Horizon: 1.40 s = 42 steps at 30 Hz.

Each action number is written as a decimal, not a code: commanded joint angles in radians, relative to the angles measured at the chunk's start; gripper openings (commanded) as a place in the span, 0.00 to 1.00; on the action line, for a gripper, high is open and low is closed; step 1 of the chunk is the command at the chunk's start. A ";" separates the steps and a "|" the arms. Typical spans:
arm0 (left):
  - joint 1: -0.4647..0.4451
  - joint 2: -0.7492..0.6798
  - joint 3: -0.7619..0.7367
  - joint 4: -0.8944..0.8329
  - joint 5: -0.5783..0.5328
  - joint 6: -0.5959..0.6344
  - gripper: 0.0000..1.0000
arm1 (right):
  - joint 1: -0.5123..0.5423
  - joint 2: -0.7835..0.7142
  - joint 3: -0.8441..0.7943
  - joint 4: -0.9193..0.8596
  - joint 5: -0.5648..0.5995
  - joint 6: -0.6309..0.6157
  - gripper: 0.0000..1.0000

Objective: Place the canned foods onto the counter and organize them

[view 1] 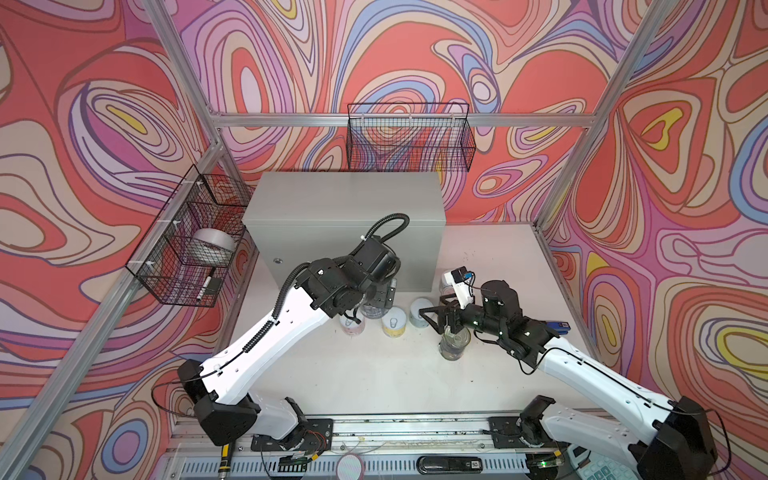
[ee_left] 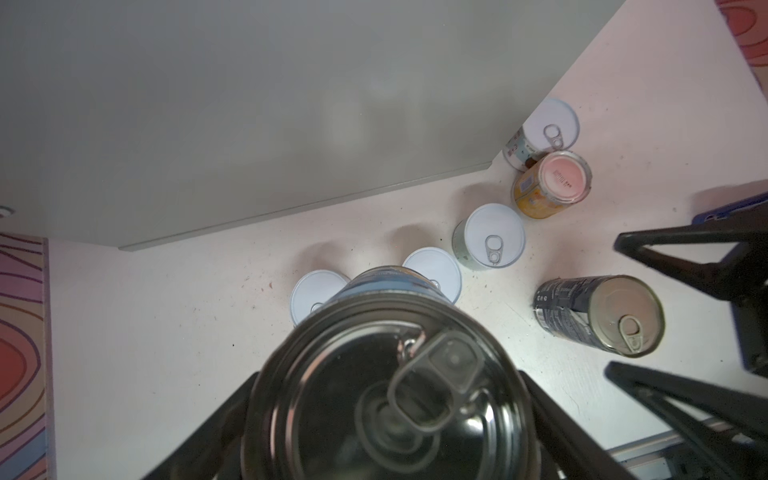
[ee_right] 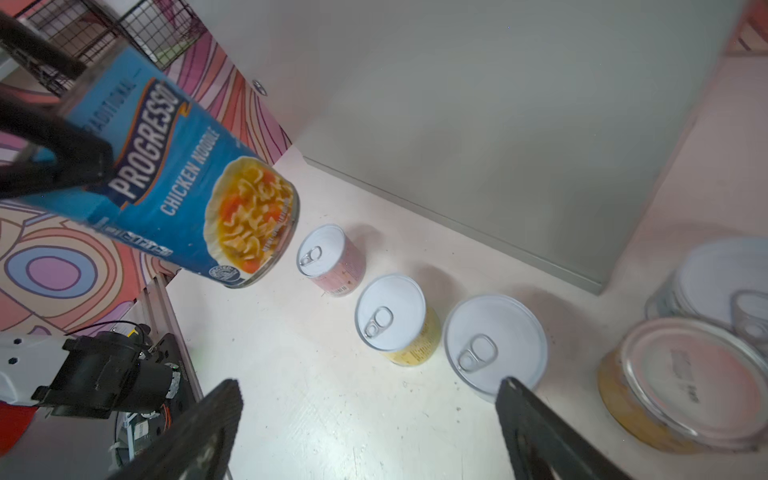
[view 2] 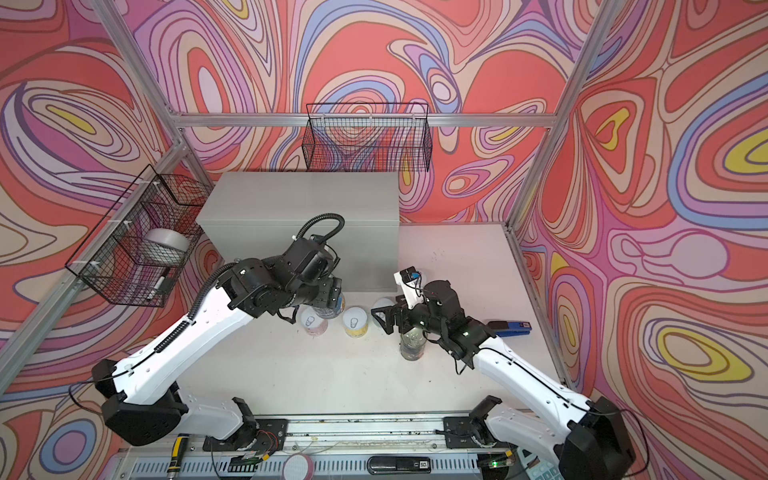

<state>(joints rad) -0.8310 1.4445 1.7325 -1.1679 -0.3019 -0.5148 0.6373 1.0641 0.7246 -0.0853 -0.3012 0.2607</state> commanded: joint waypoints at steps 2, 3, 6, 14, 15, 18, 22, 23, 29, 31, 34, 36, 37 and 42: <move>0.004 0.032 0.167 -0.049 0.008 0.037 0.43 | 0.045 0.021 0.000 0.135 0.034 -0.045 0.98; 0.004 0.045 0.201 -0.061 0.012 0.043 0.43 | 0.047 0.020 -0.009 0.172 0.013 -0.034 0.98; 0.004 0.084 0.281 -0.089 0.024 0.053 0.42 | 0.069 0.009 -0.046 0.271 0.007 -0.029 0.99; 0.006 0.156 0.427 -0.123 0.073 0.065 0.40 | 0.121 -0.018 -0.137 0.486 0.141 -0.105 0.99; 0.006 0.163 0.440 -0.129 0.075 0.066 0.40 | 0.126 -0.014 -0.140 0.504 0.151 -0.116 0.99; 0.008 0.181 0.456 -0.140 0.073 0.054 0.40 | 0.150 0.001 -0.123 0.524 0.181 -0.130 0.98; 0.020 0.195 0.459 -0.129 0.074 0.037 0.39 | 0.197 0.040 -0.093 0.539 0.263 -0.176 0.98; 0.024 0.199 0.460 -0.125 0.078 0.035 0.38 | 0.209 0.052 -0.086 0.543 0.281 -0.185 0.98; 0.058 0.220 0.461 -0.089 0.157 0.015 0.37 | 0.261 0.117 -0.060 0.589 0.371 -0.236 0.99; 0.064 0.227 0.464 -0.082 0.180 0.013 0.36 | 0.263 0.136 -0.060 0.614 0.386 -0.231 0.98; 0.066 0.235 0.478 -0.091 0.178 0.011 0.35 | 0.264 0.157 -0.072 0.683 0.442 -0.206 0.98; 0.066 0.234 0.479 -0.092 0.176 0.009 0.35 | 0.265 0.177 -0.073 0.723 0.469 -0.201 0.98; 0.066 0.232 0.479 -0.092 0.174 0.006 0.34 | 0.266 0.193 -0.070 0.737 0.480 -0.198 0.98; 0.067 0.233 0.480 -0.092 0.185 0.004 0.34 | 0.286 0.248 -0.047 0.769 0.501 -0.212 0.98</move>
<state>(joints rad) -0.7685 1.7035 2.1525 -1.3346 -0.1192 -0.4908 0.9096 1.2892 0.6468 0.6323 0.1543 0.0536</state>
